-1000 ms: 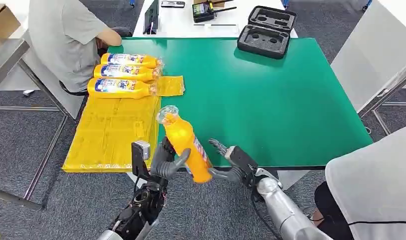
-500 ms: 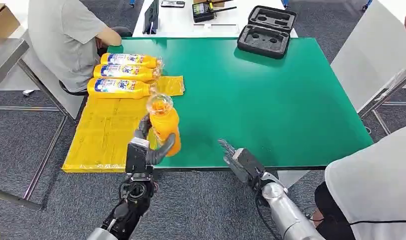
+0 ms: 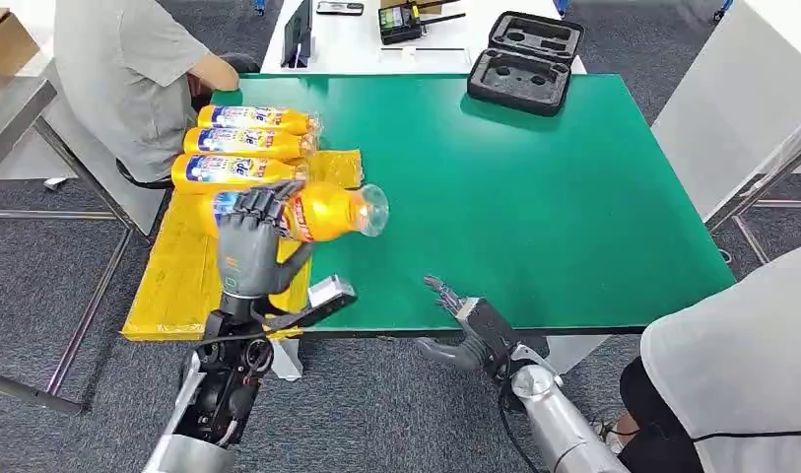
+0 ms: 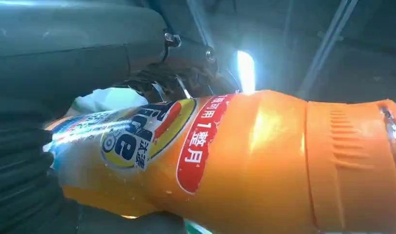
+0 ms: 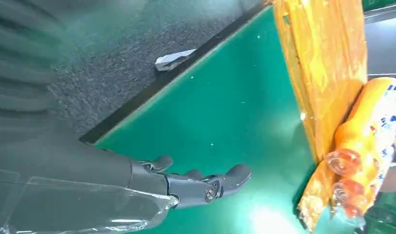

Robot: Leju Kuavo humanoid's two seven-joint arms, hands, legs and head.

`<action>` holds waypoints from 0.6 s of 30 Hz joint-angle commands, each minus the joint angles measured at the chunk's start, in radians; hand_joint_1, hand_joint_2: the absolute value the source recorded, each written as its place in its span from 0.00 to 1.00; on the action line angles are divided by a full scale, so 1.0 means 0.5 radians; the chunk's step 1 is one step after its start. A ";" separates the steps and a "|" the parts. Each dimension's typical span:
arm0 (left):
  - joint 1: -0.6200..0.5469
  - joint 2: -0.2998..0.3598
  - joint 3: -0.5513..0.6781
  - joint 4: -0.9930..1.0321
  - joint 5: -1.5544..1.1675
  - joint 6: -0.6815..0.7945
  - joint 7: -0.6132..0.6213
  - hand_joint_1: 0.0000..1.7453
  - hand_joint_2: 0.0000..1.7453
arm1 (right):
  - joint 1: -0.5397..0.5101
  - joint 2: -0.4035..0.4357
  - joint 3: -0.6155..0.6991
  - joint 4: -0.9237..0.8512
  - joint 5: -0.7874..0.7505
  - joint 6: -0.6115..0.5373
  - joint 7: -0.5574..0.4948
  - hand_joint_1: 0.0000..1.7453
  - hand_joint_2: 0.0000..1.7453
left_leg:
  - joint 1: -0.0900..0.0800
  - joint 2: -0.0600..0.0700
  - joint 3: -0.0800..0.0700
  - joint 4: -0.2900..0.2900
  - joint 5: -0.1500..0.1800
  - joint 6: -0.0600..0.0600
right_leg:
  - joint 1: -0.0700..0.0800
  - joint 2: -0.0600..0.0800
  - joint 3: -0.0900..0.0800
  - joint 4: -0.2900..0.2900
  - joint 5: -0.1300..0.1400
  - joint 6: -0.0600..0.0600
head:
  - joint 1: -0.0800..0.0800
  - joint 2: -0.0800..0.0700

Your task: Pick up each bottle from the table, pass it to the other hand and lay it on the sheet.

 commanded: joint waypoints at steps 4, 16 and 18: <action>-0.166 0.227 -0.120 0.110 -0.131 0.073 0.480 0.76 1.00 | -0.177 0.057 0.008 0.194 0.018 0.017 -0.059 0.00 1.00 | 0.005 0.003 0.006 0.002 -0.003 -0.006 | 0.006 0.003 0.006 0.000 -0.002 -0.006 | 0.001 0.000; -0.495 0.403 -0.747 0.777 -0.215 0.073 1.131 0.77 1.00 | -0.021 0.101 0.115 -0.320 0.104 -0.081 -0.038 0.00 1.00 | 0.002 -0.007 0.001 0.000 0.001 -0.003 | 0.003 -0.006 0.002 0.001 -0.002 -0.003 | 0.000 0.000; -0.495 0.403 -0.747 0.777 -0.215 0.073 1.131 0.79 1.00 | -0.021 0.101 0.115 -0.320 0.104 -0.081 -0.038 0.00 1.00 | 0.003 -0.003 0.004 0.000 -0.001 -0.004 | 0.003 -0.003 0.004 0.000 -0.002 -0.004 | 0.002 0.000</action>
